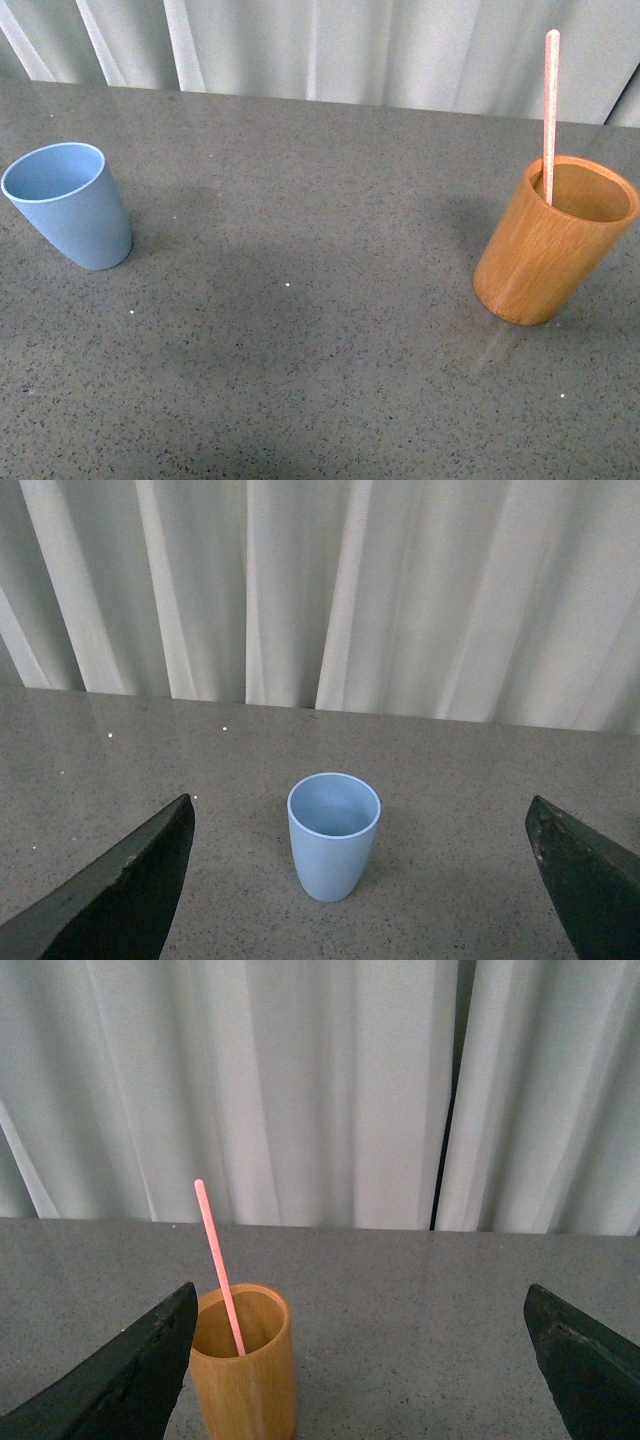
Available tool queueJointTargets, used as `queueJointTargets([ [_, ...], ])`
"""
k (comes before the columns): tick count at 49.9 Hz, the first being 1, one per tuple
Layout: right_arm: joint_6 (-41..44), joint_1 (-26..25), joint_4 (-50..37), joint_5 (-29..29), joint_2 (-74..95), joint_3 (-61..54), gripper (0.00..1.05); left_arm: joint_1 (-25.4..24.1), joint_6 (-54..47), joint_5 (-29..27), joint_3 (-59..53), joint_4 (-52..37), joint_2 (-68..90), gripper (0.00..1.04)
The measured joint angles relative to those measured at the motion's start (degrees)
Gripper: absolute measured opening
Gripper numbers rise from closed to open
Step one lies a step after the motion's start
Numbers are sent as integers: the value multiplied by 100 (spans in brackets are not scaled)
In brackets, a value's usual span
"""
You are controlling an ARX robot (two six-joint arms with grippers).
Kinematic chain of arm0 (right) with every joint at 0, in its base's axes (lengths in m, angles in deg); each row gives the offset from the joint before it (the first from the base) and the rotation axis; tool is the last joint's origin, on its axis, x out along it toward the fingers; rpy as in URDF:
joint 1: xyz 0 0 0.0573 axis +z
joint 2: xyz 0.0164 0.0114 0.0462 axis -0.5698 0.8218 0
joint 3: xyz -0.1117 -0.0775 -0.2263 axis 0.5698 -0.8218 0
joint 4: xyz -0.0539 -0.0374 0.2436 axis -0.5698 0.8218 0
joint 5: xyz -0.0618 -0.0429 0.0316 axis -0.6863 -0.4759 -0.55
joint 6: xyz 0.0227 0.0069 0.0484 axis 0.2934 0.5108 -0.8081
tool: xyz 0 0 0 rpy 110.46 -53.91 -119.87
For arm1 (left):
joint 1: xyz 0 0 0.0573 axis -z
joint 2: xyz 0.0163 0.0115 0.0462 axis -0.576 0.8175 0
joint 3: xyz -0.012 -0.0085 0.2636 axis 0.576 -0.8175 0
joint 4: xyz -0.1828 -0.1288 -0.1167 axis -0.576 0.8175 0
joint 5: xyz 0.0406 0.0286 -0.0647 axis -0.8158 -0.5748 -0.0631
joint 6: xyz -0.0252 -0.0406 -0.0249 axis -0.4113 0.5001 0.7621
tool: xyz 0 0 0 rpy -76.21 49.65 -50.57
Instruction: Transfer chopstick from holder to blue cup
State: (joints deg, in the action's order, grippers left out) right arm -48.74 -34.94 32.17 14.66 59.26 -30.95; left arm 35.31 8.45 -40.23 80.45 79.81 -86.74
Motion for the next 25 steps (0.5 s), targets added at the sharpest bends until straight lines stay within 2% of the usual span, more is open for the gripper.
queueJointTargets([
  [25, 2, 0, 0, 0, 0, 0, 95, 0, 0, 0, 0, 0, 0, 98],
])
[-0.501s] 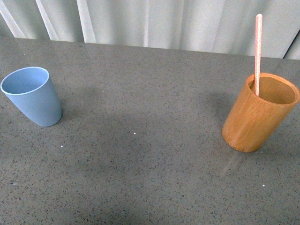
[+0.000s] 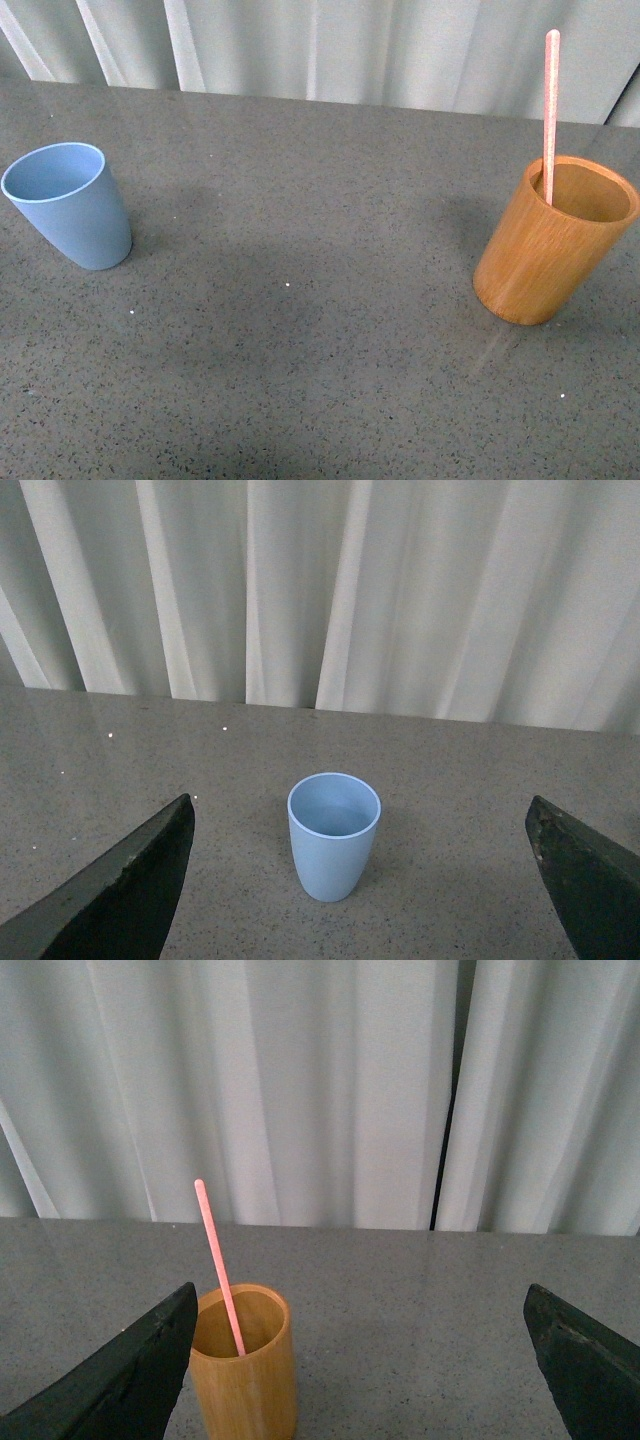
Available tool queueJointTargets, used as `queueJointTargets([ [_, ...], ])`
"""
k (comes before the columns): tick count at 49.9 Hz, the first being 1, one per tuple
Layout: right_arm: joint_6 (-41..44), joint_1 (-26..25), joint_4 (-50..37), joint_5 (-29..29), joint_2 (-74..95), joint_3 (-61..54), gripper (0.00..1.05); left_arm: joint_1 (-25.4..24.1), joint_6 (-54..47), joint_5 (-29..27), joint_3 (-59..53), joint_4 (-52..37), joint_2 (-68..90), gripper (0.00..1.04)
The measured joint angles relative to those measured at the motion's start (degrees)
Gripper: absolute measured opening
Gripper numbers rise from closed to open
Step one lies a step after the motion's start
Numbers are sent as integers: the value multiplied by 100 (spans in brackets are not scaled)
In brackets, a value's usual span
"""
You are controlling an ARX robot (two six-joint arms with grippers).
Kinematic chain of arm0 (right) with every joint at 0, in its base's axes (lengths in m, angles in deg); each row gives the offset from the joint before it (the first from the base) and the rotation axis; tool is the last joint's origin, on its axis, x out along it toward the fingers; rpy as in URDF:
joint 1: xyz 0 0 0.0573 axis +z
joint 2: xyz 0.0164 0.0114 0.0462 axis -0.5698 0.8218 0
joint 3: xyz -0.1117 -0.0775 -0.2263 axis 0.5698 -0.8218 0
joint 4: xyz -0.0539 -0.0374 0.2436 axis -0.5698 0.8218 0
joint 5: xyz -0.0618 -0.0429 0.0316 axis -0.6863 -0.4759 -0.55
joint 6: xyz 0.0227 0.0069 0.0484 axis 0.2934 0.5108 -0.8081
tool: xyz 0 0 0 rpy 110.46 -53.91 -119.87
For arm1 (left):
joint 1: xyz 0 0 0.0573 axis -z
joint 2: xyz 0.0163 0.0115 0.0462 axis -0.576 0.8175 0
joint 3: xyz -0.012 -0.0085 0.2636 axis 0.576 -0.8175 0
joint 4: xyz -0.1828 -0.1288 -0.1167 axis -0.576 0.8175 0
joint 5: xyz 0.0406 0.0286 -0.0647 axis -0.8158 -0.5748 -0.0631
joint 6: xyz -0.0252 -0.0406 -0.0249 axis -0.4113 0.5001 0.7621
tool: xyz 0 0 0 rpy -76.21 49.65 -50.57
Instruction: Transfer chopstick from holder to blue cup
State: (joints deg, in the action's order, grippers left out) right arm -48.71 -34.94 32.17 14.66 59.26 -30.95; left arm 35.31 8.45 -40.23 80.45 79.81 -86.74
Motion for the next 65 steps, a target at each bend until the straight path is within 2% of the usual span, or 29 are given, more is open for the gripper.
queueJointTargets([
  [59, -2, 0, 0, 0, 0, 0, 95, 0, 0, -7, 2, 2, 0, 98],
  [63, 0, 0, 0, 0, 0, 0, 95, 212, 592, -852, 313, 782, 568, 98],
  [65, -2, 0, 0, -2, 0, 0, 95, 210, 894, -1003, 474, 822, 1163, 98],
])
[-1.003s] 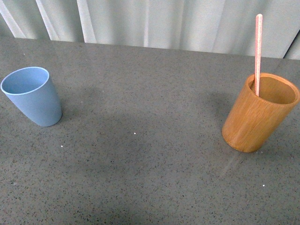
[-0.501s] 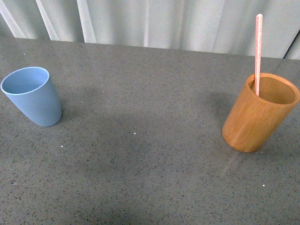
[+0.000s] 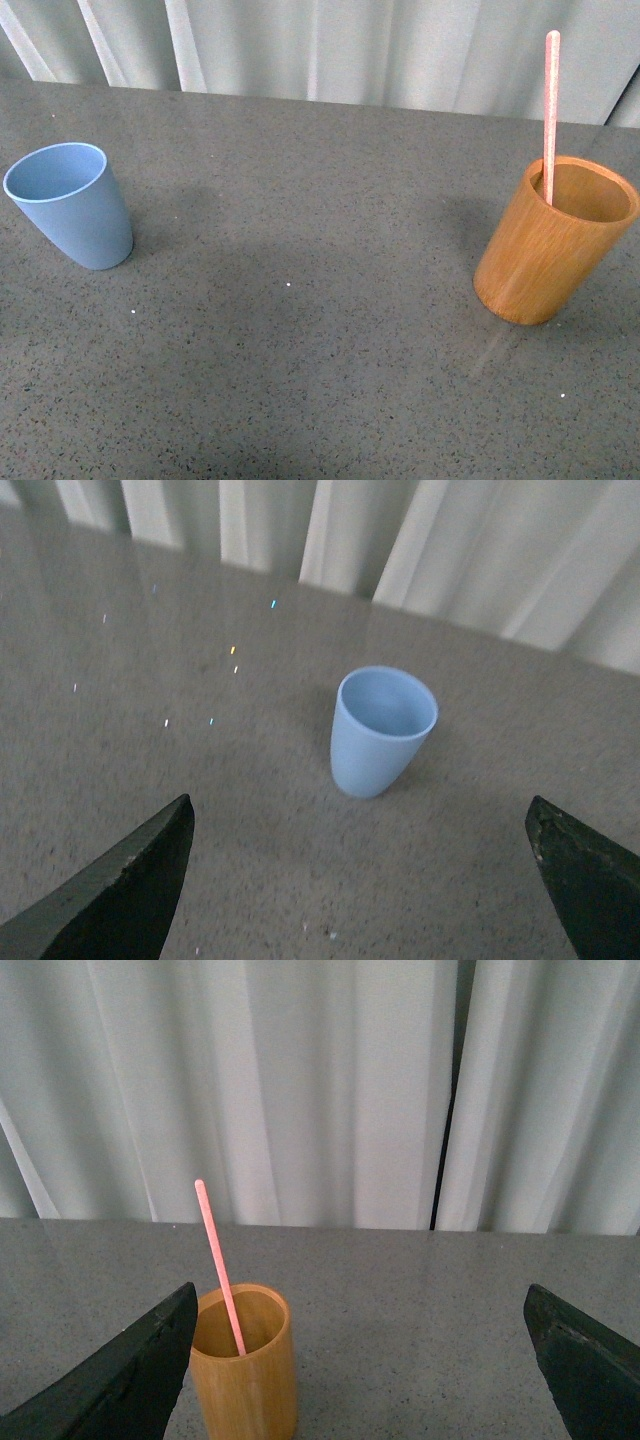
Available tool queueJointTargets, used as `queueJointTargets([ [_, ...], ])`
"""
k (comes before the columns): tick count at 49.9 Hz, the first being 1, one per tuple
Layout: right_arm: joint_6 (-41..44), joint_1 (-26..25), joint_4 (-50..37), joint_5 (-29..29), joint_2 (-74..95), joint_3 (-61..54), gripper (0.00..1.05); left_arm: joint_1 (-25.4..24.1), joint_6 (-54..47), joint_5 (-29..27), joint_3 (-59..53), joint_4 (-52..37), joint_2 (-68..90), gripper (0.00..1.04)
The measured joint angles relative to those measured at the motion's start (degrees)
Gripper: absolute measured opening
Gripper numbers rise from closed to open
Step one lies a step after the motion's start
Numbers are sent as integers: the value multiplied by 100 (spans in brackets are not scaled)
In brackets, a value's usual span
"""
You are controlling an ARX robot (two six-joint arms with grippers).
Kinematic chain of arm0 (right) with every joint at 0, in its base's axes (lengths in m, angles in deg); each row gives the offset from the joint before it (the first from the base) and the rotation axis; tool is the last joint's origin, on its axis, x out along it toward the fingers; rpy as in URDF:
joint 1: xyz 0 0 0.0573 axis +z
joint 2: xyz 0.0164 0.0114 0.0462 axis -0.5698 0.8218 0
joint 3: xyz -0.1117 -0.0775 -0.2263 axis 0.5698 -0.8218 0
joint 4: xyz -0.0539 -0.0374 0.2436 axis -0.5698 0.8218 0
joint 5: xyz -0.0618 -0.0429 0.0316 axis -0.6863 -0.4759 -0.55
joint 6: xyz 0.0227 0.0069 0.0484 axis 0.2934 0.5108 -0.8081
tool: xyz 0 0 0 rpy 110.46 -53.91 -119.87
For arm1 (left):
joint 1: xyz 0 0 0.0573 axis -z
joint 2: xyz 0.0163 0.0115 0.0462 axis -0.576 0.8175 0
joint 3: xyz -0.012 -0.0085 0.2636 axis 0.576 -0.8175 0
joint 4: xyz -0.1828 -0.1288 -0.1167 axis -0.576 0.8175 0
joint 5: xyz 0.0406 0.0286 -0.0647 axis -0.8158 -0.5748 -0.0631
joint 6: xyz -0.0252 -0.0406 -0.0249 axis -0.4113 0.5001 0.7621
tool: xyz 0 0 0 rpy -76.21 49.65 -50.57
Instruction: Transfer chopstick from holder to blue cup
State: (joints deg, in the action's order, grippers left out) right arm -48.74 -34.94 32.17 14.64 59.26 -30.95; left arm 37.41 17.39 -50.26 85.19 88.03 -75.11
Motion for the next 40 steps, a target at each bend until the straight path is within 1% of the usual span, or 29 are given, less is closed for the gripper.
queueJointTargets([
  [2, 0, 0, 0, 2, 0, 0, 95, -57, 61, 20, 116, -120, 461, 98],
  [5, 2, 0, 0, 7, 0, 0, 95, -238, 85, 258, 345, -492, 1222, 98],
  [8, 0, 0, 0, 4, 0, 0, 95, -529, 63, 540, 949, -671, 2323, 98],
  [9, 0, 0, 0, 4, 0, 0, 95, -592, -7, 553, 1141, -673, 2629, 98],
  [16, 0, 0, 0, 0, 0, 0, 95, -741, -264, 629, 2347, -363, 4354, 98],
  [21, 0, 0, 0, 4, 0, 0, 95, -748, -315, 675, 3294, 264, 5696, 98],
  [29, 0, 0, 0, 2, 0, 0, 95, -754, -330, 426, 4242, 461, 6909, 98],
  [40, 2, 0, 0, 2, 0, 0, 95, -621, -223, 313, 4544, 535, 7624, 98],
])
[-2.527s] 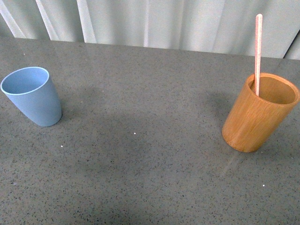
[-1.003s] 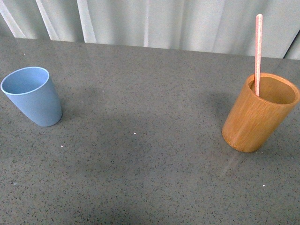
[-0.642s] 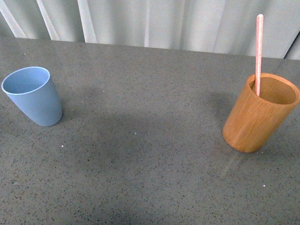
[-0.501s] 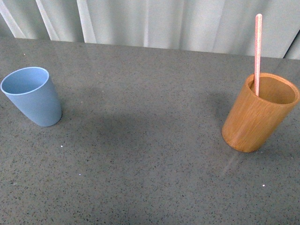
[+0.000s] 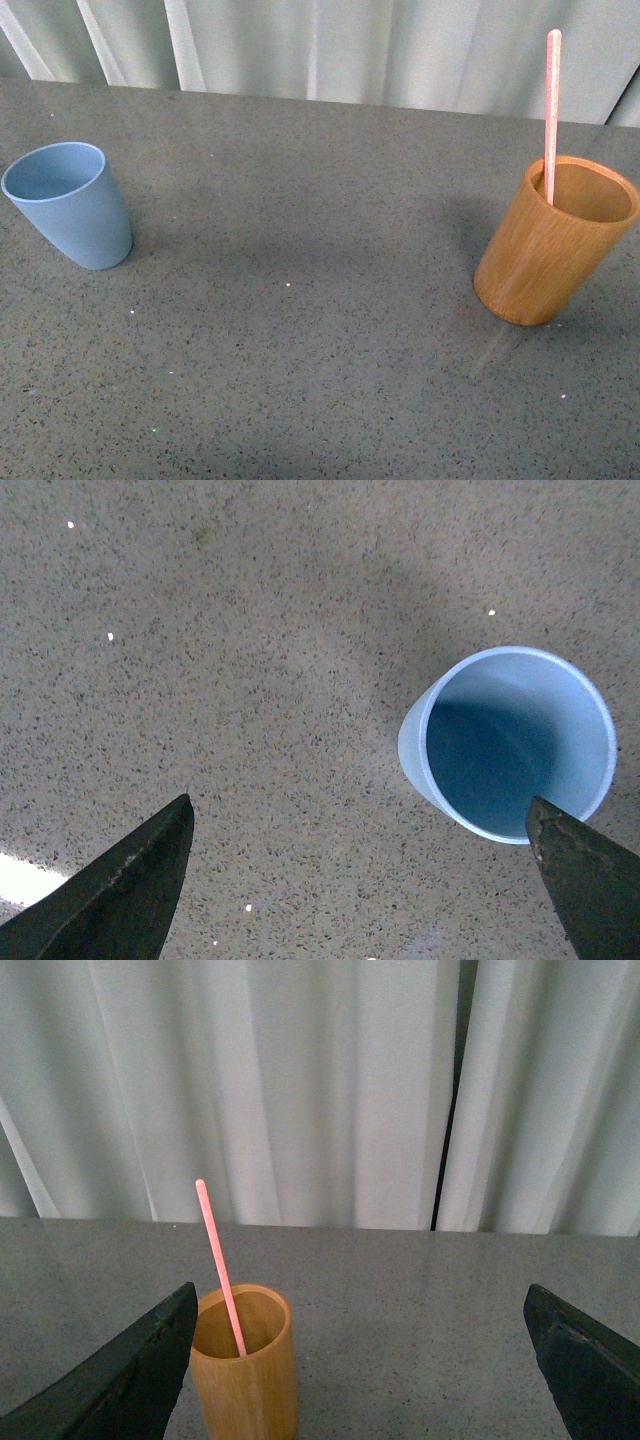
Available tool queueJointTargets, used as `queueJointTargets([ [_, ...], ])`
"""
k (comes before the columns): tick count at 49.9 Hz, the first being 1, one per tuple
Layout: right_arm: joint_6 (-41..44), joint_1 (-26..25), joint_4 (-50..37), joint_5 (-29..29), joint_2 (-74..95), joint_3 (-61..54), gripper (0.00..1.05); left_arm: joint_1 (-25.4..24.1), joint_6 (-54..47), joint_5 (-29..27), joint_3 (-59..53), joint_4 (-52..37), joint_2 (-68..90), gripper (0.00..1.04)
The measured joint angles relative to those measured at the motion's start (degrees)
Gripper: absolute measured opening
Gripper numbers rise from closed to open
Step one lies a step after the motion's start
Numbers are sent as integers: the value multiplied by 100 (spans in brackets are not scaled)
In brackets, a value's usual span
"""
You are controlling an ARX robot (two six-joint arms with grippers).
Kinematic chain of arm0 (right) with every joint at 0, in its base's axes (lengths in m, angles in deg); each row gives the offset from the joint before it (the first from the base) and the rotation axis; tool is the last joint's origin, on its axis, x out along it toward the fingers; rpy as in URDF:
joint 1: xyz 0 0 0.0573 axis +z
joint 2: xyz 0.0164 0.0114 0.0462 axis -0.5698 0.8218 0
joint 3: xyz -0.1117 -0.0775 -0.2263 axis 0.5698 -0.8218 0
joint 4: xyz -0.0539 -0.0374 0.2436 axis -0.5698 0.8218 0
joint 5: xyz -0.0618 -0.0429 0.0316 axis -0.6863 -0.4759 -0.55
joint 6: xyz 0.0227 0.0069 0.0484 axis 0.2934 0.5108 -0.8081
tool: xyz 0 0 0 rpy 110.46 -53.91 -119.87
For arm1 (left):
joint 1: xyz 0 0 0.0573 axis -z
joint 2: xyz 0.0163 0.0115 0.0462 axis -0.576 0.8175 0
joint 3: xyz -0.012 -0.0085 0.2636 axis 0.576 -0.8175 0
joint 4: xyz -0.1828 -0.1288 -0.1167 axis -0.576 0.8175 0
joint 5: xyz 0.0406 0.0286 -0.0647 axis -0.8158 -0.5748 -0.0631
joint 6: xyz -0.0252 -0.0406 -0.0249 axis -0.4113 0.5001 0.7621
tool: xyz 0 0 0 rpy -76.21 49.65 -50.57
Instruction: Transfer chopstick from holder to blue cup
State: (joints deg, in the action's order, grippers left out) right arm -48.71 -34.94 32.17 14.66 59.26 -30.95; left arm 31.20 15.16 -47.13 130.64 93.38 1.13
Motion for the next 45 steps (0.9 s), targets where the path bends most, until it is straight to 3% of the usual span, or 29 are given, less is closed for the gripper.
queueJointTargets([
  [25, 0, 0, 0, 0, 0, 0, 95, 507, 260, -214, 77, -258, 597, 98],
  [36, -2, 0, 0, 0, 0, 0, 95, 494, 66, -326, -282, -1104, 98, 98],
  [39, -2, 0, 0, 0, 0, 0, 95, 407, 122, -22, -398, -953, -214, 98],
  [45, -2, 0, 0, 0, 0, 0, 95, 315, 129, -2, -470, -879, -284, 98],
])
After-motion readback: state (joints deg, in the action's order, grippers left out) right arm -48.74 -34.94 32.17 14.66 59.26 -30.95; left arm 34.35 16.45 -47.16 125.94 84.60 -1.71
